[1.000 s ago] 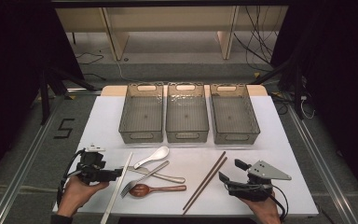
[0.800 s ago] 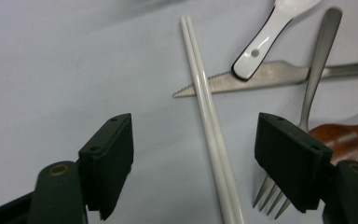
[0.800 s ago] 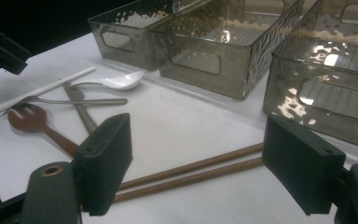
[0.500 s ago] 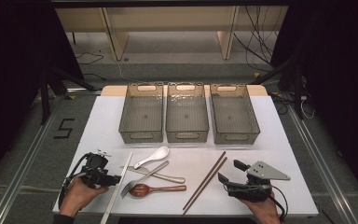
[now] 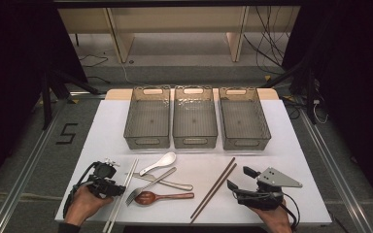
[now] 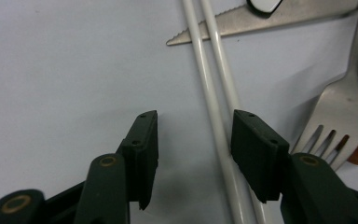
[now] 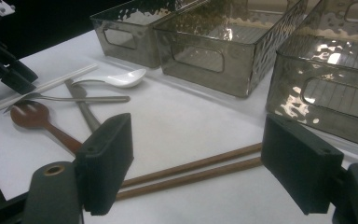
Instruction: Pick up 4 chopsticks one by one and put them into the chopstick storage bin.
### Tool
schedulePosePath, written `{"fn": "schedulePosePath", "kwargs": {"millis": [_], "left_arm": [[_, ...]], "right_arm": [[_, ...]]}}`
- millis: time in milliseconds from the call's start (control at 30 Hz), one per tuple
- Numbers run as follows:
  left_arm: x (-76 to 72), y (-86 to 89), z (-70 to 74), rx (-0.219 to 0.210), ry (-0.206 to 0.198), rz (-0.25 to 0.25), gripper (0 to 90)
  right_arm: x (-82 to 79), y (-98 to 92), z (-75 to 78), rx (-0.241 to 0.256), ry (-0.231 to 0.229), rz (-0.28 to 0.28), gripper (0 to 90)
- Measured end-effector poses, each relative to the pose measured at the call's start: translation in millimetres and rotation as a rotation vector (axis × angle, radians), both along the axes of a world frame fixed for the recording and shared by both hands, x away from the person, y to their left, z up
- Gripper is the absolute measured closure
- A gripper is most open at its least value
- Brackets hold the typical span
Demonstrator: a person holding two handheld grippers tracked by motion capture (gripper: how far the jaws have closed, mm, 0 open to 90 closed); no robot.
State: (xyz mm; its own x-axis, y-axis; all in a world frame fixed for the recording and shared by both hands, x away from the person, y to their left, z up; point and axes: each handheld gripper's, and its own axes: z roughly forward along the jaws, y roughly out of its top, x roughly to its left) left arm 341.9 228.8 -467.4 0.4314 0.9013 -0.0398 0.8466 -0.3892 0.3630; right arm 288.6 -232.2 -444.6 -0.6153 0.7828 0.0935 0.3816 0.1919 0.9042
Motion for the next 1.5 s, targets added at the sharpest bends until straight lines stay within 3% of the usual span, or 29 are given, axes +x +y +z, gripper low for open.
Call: {"fn": "schedulePosePath", "kwargs": {"millis": [133,267,467,733,1267,1500], "left_arm": [[-0.8,-1.1,1.1,0.025,0.006,-0.009,57.2],[0.2,-3.5,2.8,0.055,0.043,-0.022,64.1],[2.1,-10.7,3.4,0.079,0.063,-0.027,72.6],[5.5,-4.0,3.8,0.045,0.07,0.011,77.7],[6.9,-3.1,2.9,0.063,0.065,0.028,78.3],[8.9,5.2,3.4,0.025,0.066,0.05,82.8]], "right_arm": [[-0.2,0.0,0.4,0.003,-0.001,-0.001,26.0],[0.1,-0.1,0.1,-0.003,0.002,-0.003,26.3],[-0.2,0.8,0.3,-0.007,0.005,-0.004,26.6],[-0.1,0.6,0.5,-0.007,0.007,-0.007,27.0],[0.7,1.6,-0.6,-0.019,0.013,-0.01,27.2],[1.0,1.2,-0.5,-0.018,0.015,-0.009,27.7]]}}
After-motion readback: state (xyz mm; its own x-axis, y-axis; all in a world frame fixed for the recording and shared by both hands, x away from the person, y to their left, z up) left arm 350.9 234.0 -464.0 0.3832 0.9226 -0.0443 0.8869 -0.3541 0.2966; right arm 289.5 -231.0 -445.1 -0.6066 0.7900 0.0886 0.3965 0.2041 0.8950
